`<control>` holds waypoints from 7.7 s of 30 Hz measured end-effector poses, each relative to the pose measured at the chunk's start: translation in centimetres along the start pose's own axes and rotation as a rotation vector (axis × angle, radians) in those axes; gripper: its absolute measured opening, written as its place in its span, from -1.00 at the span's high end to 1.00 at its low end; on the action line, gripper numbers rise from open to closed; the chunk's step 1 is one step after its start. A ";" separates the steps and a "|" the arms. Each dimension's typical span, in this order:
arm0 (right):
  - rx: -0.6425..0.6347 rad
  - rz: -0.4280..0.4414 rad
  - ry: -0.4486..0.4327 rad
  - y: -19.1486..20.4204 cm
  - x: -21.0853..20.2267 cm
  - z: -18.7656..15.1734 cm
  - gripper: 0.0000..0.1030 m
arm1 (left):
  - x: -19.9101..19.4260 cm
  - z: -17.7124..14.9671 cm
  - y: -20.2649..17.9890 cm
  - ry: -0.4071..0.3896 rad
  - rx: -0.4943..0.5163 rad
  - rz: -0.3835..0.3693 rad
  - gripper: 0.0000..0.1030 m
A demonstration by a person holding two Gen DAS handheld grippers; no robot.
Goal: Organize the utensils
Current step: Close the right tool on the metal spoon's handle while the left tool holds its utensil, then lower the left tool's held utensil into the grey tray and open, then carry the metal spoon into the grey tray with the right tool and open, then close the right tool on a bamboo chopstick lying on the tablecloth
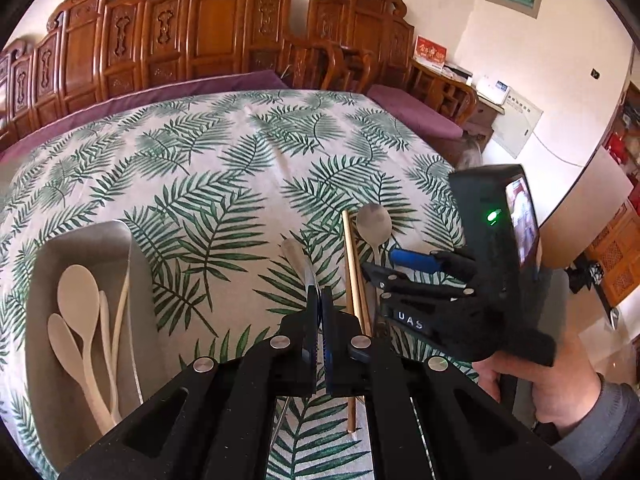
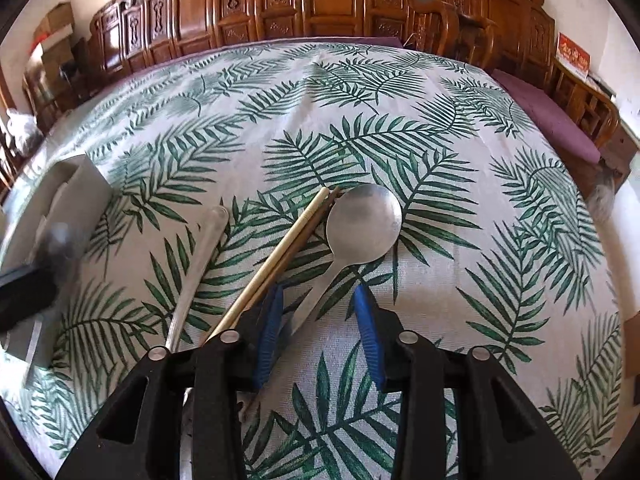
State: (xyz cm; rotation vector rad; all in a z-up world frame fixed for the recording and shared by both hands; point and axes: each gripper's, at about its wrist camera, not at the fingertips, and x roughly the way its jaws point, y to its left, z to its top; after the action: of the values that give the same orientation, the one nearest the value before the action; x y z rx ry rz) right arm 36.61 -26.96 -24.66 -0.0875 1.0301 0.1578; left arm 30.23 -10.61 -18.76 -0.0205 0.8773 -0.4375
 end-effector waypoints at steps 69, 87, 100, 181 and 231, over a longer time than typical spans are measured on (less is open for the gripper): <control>-0.184 0.229 -0.159 8.4 -11.1 -2.0 0.86 | -1.3 0.4 15.5 0.036 -0.255 0.198 0.97; -0.248 0.273 -0.167 13.9 -11.9 -1.3 0.86 | -9.4 -0.7 16.6 -0.058 -0.206 0.320 0.53; -0.271 0.317 -0.156 17.8 -11.0 -0.3 0.86 | -12.8 -3.1 17.9 -0.090 -0.227 0.347 -0.03; -0.019 0.184 -0.087 2.5 -5.0 -2.6 0.65 | -6.2 -2.2 5.1 -0.079 -0.019 0.229 -0.72; 0.092 0.104 -0.021 -1.1 -2.0 -2.1 0.99 | -2.2 -3.8 0.5 0.015 0.096 0.198 -0.72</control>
State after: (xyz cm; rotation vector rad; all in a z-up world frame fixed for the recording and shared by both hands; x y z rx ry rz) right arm 34.01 -28.58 -24.03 0.0514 1.0197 0.2050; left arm 26.34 -8.72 -19.66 0.1570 0.8632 -0.2941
